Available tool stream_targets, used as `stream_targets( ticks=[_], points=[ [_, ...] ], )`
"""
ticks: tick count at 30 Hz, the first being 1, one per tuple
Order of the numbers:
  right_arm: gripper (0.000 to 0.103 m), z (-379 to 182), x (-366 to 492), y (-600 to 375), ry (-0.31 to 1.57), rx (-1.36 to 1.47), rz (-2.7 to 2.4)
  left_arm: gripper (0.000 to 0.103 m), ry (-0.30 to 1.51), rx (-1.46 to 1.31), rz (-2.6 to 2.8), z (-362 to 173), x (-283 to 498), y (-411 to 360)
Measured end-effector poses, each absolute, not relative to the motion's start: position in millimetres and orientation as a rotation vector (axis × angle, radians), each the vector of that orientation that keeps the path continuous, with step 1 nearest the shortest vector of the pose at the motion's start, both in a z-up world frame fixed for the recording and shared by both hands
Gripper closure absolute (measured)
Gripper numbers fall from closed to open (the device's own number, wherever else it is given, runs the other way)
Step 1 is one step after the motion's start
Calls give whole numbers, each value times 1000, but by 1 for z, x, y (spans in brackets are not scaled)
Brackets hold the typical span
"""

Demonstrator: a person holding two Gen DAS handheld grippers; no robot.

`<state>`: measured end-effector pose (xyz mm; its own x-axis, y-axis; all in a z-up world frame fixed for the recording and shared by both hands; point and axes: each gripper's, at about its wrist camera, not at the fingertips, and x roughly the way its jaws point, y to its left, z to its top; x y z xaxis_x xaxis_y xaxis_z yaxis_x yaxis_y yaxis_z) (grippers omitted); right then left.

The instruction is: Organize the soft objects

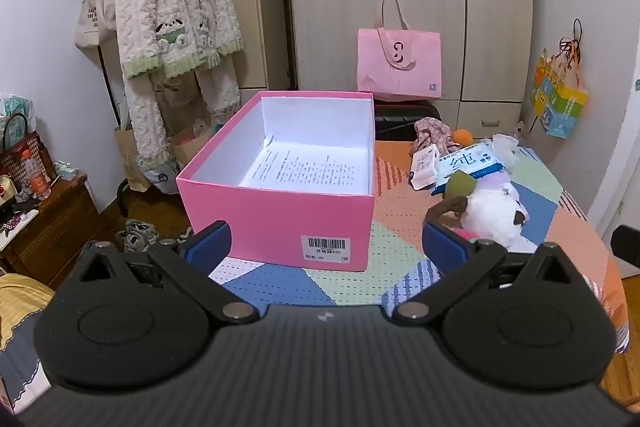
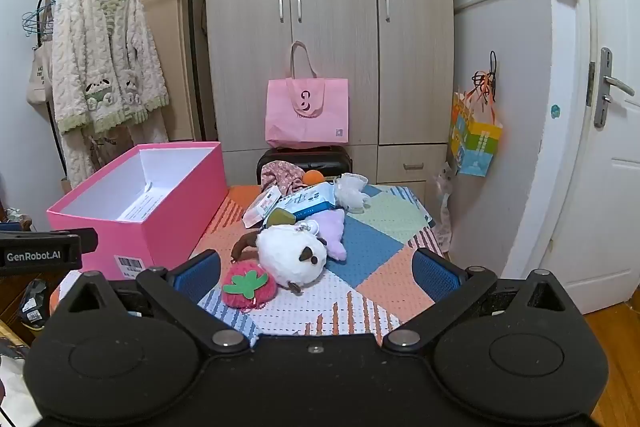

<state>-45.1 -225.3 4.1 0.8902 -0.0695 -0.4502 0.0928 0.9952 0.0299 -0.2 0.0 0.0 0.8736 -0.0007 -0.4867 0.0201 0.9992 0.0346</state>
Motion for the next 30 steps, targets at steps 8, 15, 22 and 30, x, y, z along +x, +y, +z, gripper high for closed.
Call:
stream_targets(
  ticks=[8, 15, 22, 30],
  points=[
    [0, 4, -48, -227, 462, 54, -90, 0, 506, 44, -22, -1, -4, 1],
    [0, 3, -49, -228, 467, 61, -90, 0, 509, 55, -13, -2, -3, -3],
    [0, 2, -46, -226, 475, 49, -86, 0, 519, 47, -10, -7, 1, 1],
    [0, -2, -44, -224, 484, 44, -72, 0, 527, 38, -9, -10, 4, 4]
  ],
)
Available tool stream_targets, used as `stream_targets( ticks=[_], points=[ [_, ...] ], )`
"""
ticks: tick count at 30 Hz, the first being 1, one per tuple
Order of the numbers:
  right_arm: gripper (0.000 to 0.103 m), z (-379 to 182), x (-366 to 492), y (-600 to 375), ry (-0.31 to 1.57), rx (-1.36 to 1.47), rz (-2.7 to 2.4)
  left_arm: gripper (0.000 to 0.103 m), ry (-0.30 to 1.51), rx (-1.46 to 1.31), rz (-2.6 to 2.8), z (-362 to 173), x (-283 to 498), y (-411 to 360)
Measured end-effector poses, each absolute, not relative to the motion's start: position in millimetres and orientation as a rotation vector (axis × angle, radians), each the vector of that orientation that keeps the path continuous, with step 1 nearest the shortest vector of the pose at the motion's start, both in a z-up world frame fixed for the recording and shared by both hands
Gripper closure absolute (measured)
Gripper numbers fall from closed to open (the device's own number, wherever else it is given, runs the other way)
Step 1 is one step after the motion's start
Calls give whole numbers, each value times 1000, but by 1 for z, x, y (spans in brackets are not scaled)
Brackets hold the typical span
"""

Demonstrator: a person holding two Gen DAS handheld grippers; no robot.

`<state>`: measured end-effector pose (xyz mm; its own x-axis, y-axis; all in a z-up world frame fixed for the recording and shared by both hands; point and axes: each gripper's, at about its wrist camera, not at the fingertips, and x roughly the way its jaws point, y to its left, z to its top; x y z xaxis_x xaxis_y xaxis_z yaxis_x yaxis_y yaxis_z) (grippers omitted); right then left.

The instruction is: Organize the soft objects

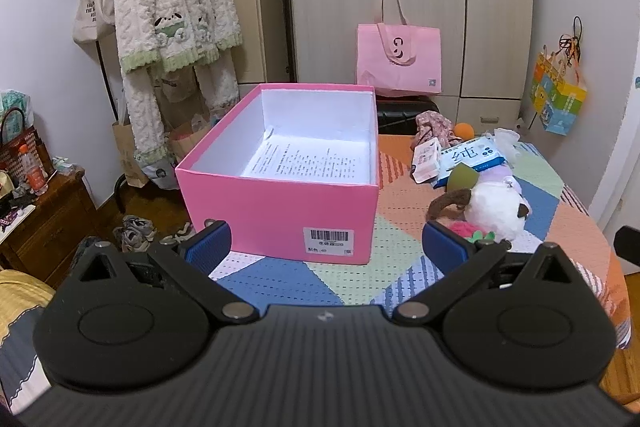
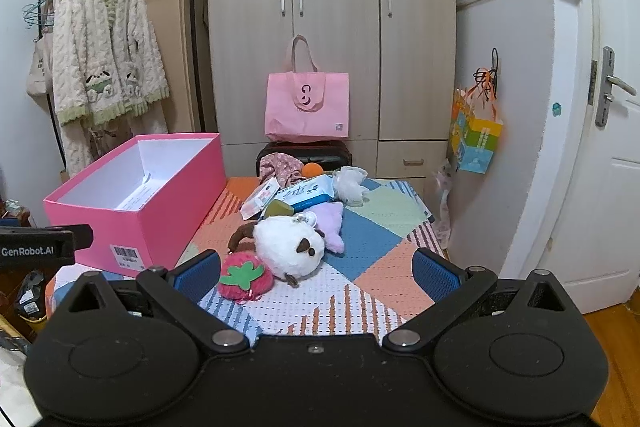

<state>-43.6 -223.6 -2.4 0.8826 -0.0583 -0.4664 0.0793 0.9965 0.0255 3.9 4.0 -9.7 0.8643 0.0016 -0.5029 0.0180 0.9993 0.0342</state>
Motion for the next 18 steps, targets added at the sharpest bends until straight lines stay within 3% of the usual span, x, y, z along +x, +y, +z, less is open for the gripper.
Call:
stream_targets(
  ticks=[18],
  points=[
    [0, -3, -49, -216, 473, 13, -81, 0, 534, 62, -60, -19, 2, -6]
  ],
)
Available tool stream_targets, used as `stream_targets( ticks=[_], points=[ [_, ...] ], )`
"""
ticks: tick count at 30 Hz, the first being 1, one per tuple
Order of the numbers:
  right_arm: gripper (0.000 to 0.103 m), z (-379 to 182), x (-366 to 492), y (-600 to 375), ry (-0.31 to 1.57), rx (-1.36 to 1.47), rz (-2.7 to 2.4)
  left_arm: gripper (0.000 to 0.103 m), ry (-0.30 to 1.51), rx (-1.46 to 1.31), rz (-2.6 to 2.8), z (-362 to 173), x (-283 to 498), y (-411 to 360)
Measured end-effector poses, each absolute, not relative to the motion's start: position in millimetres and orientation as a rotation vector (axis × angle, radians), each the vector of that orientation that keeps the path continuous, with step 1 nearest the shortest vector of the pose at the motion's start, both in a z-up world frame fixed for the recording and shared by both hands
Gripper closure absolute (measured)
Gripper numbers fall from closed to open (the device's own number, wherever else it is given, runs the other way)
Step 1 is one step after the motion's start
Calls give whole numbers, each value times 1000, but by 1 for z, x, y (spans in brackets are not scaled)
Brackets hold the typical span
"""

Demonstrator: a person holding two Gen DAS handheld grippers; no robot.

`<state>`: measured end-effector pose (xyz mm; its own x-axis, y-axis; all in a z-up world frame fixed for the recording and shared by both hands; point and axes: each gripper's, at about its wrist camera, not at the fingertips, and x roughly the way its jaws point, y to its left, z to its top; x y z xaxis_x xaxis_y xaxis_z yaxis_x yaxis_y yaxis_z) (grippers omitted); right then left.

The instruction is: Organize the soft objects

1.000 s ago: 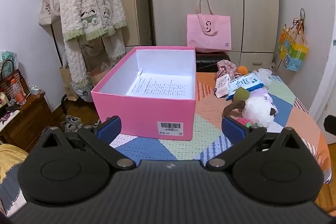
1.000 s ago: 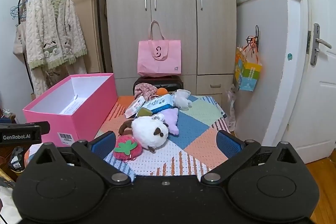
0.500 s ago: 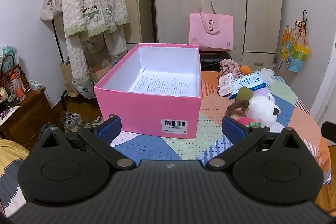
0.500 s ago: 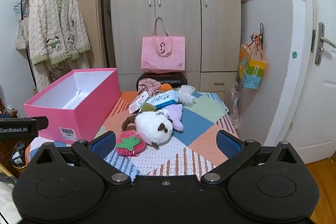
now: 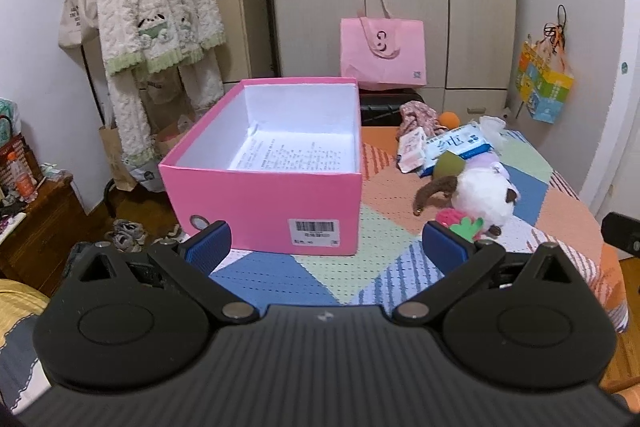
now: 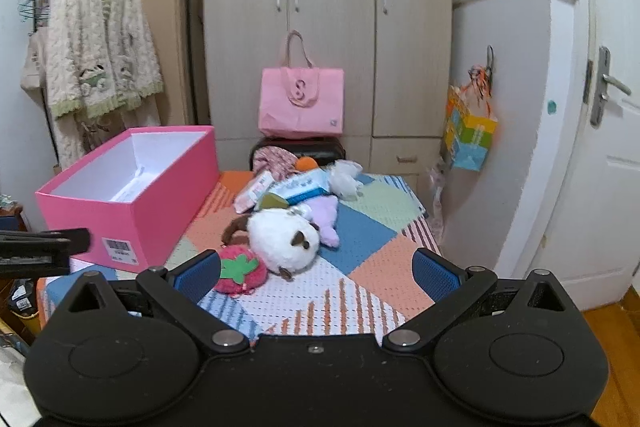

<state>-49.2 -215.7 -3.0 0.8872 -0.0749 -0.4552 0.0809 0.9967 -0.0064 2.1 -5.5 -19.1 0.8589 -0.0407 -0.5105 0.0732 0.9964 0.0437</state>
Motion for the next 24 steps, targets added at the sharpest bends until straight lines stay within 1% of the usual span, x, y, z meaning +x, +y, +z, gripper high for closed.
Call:
stream_targets(
  ticks=[18, 24],
  points=[
    [0, -8, -47, -218, 460, 11, -113, 0, 486, 21, -35, -31, 6, 7],
    [0, -13, -51, -215, 401, -10, -101, 0, 438, 41, -50, -34, 1, 8]
  ],
)
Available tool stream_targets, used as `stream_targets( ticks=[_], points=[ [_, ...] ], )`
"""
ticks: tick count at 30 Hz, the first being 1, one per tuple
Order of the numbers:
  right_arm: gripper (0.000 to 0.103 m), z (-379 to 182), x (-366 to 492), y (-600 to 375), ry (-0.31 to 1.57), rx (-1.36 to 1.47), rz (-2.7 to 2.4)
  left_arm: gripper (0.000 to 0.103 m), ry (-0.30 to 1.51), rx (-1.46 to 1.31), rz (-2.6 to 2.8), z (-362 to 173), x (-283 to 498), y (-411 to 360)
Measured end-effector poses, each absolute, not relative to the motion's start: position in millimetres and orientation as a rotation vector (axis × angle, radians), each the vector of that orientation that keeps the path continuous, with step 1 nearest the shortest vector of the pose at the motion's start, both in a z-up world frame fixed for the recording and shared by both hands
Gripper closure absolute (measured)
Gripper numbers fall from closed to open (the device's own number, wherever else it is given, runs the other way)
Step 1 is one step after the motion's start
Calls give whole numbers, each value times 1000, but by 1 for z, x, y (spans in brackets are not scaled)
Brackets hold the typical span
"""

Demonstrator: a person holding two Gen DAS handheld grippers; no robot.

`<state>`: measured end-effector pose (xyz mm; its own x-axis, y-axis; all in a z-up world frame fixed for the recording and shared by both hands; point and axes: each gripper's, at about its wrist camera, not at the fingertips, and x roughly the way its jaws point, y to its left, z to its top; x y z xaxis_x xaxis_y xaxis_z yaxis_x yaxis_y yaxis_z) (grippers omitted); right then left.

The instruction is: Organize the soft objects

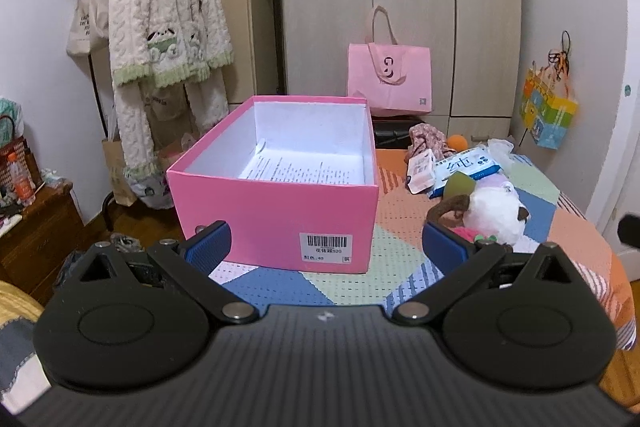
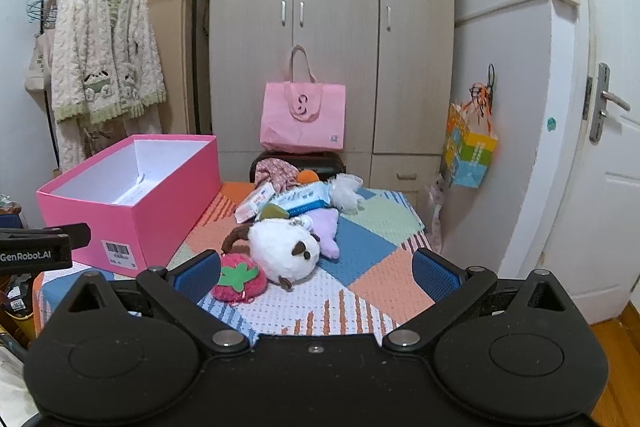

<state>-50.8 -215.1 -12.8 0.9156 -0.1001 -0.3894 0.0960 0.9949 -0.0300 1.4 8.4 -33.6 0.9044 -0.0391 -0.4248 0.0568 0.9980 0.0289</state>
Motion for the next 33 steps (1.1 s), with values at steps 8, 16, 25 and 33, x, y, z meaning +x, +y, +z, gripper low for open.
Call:
stream_targets(
  ticks=[8, 16, 25, 33],
  points=[
    [0, -17, -47, -213, 335, -32, -81, 0, 384, 56, -36, -34, -1, 10],
    [0, -14, -46, -212, 268, -92, -80, 0, 368, 48, -65, -32, 5, 7],
    [1, -34, -6, -245, 363, 9, 281, 0, 386, 46, -185, -24, 24, -7],
    [3, -64, 42, -263, 443, 46, 292, 3, 478, 75, -380, -38, 70, -52]
  ],
)
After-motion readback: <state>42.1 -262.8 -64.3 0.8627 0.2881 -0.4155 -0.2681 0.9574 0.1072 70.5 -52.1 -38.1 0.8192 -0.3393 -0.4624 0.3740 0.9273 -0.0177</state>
